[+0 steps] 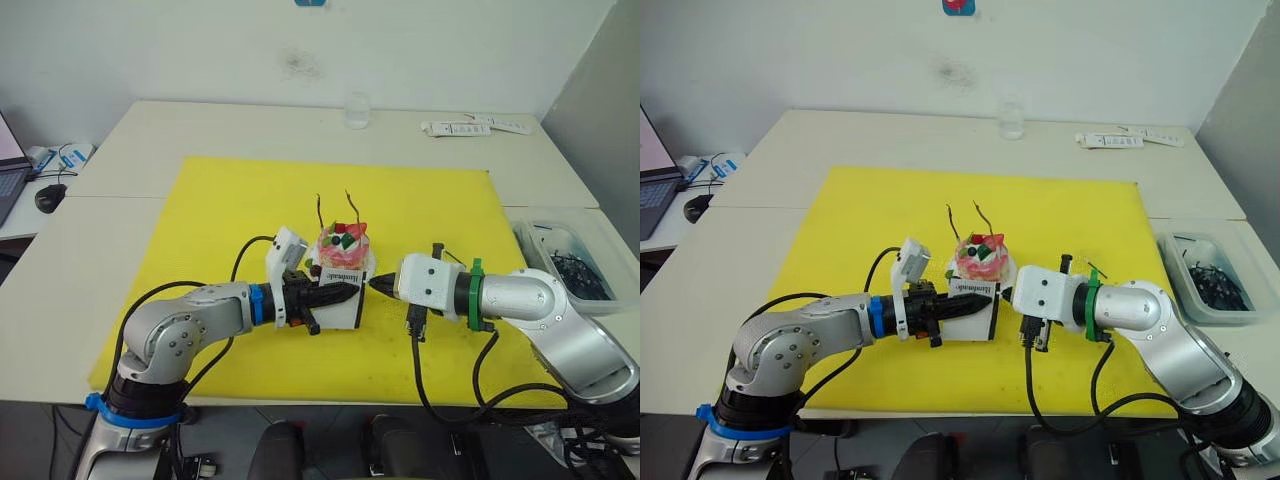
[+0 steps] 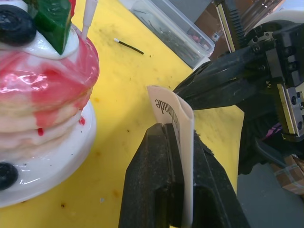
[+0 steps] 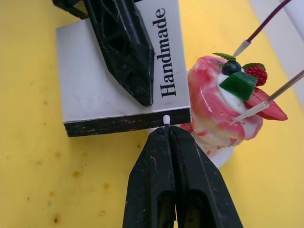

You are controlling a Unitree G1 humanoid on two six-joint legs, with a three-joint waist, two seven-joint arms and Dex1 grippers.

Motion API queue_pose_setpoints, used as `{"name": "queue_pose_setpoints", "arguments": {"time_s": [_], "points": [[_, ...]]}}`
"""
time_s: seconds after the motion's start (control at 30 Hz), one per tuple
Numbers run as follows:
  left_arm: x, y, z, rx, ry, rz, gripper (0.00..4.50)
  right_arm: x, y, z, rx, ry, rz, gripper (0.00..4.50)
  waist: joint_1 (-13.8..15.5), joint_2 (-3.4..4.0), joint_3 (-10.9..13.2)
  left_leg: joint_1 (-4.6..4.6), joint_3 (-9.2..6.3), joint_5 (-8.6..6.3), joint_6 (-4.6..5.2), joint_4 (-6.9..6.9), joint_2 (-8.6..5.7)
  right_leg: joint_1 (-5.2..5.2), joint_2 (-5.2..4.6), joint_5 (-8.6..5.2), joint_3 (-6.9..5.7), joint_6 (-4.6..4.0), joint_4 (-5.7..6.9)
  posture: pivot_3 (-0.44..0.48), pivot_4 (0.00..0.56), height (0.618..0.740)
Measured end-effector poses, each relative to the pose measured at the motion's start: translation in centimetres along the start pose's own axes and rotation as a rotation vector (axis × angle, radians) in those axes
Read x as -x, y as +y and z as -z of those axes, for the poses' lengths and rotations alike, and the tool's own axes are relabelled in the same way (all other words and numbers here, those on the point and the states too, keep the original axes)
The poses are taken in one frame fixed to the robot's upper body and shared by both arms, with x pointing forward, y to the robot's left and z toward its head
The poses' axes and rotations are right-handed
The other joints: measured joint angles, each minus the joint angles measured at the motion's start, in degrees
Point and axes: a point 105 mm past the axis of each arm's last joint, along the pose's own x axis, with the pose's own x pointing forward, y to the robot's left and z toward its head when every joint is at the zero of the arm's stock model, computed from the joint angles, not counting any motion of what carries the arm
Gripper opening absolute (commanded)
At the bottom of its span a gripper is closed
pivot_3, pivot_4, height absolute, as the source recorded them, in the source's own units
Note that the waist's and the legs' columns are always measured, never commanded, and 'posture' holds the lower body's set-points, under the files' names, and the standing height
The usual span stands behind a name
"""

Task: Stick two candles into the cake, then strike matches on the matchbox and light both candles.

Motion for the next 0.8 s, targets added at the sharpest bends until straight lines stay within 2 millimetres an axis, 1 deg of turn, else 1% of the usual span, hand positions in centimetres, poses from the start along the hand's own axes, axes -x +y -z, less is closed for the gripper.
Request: {"name": "queue_pose_setpoints", "arguments": {"time_s": [0.03,0.07,0.13,0.17,0.27,0.33,0.4,0.47,0.53,0.6,0.8], "points": [[0.0,0.0,-0.3,-0.011,-0.002,-0.002,0.00,-0.1,0.5,-0.1,0.011,-0.007,-0.031,0.04,0.00,0.00,0.00,0.00,-0.01,0.00,0.00,0.00,0.00,0.00,0.01,0.00,-0.01,0.00,0.00,0.000,0.150,0.740],[0.0,-0.1,-0.9,-0.034,-0.017,0.004,0.00,-0.3,1.2,-0.1,0.018,-0.016,-0.078,0.04,0.00,0.00,0.00,0.00,-0.03,0.00,0.00,0.00,0.00,0.00,0.02,0.00,-0.03,0.00,0.00,0.000,0.150,0.740],[0.1,-0.7,-2.8,-0.099,-0.061,0.031,0.00,-0.6,3.3,-0.1,0.008,-0.034,-0.182,0.04,0.02,0.00,0.01,-0.02,-0.05,0.00,0.00,0.00,0.00,0.00,0.04,0.00,-0.05,0.00,0.01,0.000,0.150,0.740],[0.5,-0.9,-3.9,-0.135,-0.087,0.026,0.00,-0.4,4.0,-0.1,0.010,-0.036,-0.217,0.04,0.04,0.01,0.02,-0.02,-0.04,0.00,0.00,0.01,0.01,0.00,0.03,0.00,-0.03,0.00,0.01,0.000,0.150,0.740],[2.3,-0.5,-6.3,-0.210,-0.127,-0.019,0.00,0.6,4.8,-0.9,0.024,-0.058,-0.266,0.04,-0.23,0.01,0.02,0.03,0.00,0.00,0.00,0.01,0.01,0.01,0.04,0.00,0.00,0.01,0.02,0.000,0.150,0.740],[3.4,-0.4,-6.9,-0.226,-0.130,-0.036,0.00,1.0,4.6,-1.6,0.020,-0.082,-0.260,0.04,-0.27,0.01,0.02,0.06,-0.02,0.00,0.00,0.01,0.04,0.02,0.03,0.00,-0.02,0.00,0.04,0.000,0.150,0.740],[4.1,-0.3,-6.2,-0.214,-0.097,-0.042,0.00,1.1,3.8,-2.0,0.005,-0.094,-0.232,0.04,-0.26,0.01,0.01,0.07,-0.03,0.00,-0.01,0.00,0.07,0.02,0.02,0.01,-0.03,0.00,0.05,0.000,0.150,0.740],[4.5,-0.1,-4.4,-0.172,-0.049,-0.046,0.00,1.0,2.7,-2.5,-0.004,-0.110,-0.183,0.04,-0.21,0.02,0.02,0.07,-0.04,0.00,-0.01,0.00,0.11,0.02,-0.02,0.00,-0.03,0.00,0.06,0.000,0.150,0.740],[4.3,0.1,-2.6,-0.132,-0.010,-0.049,0.00,1.1,1.8,-2.5,-0.013,-0.106,-0.137,0.04,-0.07,0.01,0.02,0.04,-0.05,0.00,-0.01,0.01,0.12,0.02,-0.06,0.00,-0.05,-0.01,0.04,0.000,0.150,0.740],[3.9,0.2,-1.6,-0.127,0.012,-0.062,0.00,0.9,1.1,-2.1,-0.039,-0.093,-0.103,0.04,0.28,0.01,0.02,0.03,-0.03,0.01,-0.01,0.02,0.04,0.02,-0.06,0.00,-0.07,-0.01,0.03,0.000,0.150,0.740],[2.9,0.6,-1.1,-0.152,0.007,-0.087,0.00,0.6,0.2,-1.7,-0.097,-0.066,-0.025,0.04,0.28,0.00,0.02,0.02,0.04,0.00,-0.01,0.05,-0.01,0.03,-0.08,0.01,0.01,0.01,0.03,0.000,0.150,0.740]]}}
